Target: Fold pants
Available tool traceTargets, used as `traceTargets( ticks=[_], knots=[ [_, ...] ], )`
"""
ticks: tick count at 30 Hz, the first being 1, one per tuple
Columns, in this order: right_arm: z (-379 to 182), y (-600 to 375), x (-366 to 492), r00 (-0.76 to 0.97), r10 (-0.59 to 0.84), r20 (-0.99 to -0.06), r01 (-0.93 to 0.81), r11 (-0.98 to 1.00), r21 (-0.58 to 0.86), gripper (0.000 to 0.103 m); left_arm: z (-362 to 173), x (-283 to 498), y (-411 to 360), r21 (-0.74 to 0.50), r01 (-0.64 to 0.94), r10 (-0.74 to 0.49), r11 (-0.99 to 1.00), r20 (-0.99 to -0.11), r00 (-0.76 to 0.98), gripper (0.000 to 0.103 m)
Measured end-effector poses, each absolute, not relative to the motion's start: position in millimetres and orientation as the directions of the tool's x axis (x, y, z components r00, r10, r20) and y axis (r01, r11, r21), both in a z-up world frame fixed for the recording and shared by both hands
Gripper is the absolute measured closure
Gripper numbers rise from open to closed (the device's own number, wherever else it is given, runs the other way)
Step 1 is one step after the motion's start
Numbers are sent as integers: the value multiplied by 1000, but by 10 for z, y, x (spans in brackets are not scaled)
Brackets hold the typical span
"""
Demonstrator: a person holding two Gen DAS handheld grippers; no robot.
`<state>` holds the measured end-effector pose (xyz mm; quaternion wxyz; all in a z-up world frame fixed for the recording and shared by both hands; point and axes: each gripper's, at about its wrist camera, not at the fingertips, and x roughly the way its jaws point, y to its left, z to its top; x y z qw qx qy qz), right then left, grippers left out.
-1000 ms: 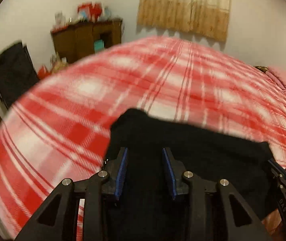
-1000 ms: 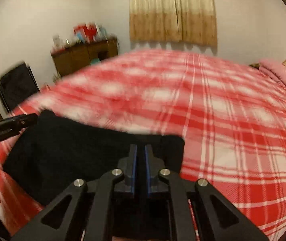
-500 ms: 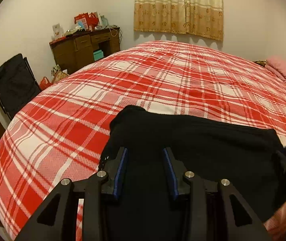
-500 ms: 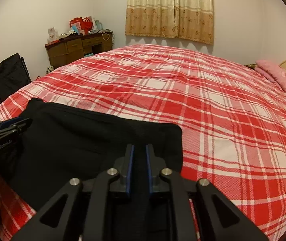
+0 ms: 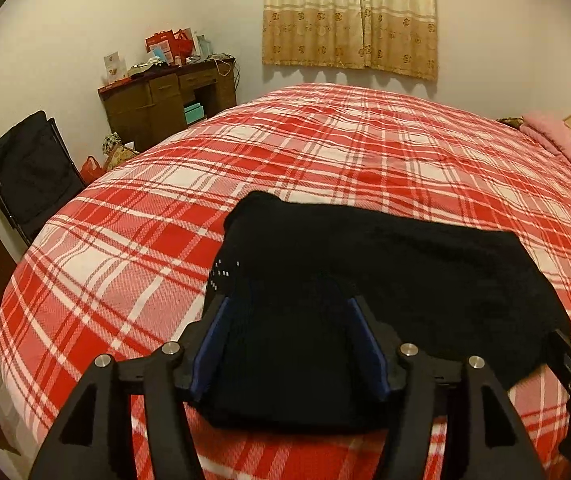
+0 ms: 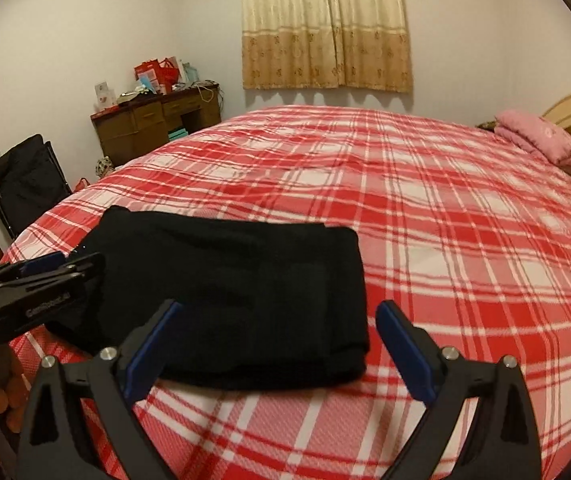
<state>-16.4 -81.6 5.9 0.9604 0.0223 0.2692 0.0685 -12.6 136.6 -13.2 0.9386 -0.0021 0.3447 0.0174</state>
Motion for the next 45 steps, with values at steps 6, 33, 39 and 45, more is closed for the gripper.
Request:
traceTargets(
  ticks=[6, 33, 39, 45],
  knots=[
    [-32, -887, -182, 820, 126, -559, -88, 992, 94, 4, -220, -205, 1296, 42, -21, 44, 999, -665, 745, 37],
    [285, -832, -1222, 875, 93, -475, -32, 990, 134, 0, 281, -1447, 1327, 48, -43, 62, 998, -517, 854, 35],
    [404, -771, -1450, 902, 91, -422, -52, 993, 103, 0, 397, -1801, 1267, 194, -83, 160, 978, -423, 892, 17],
    [510, -751, -1651, 933, 81, -351, -58, 995, 75, 0, 530, -2053, 1149, 239, -96, 176, 966, -341, 924, 16]
  ],
)
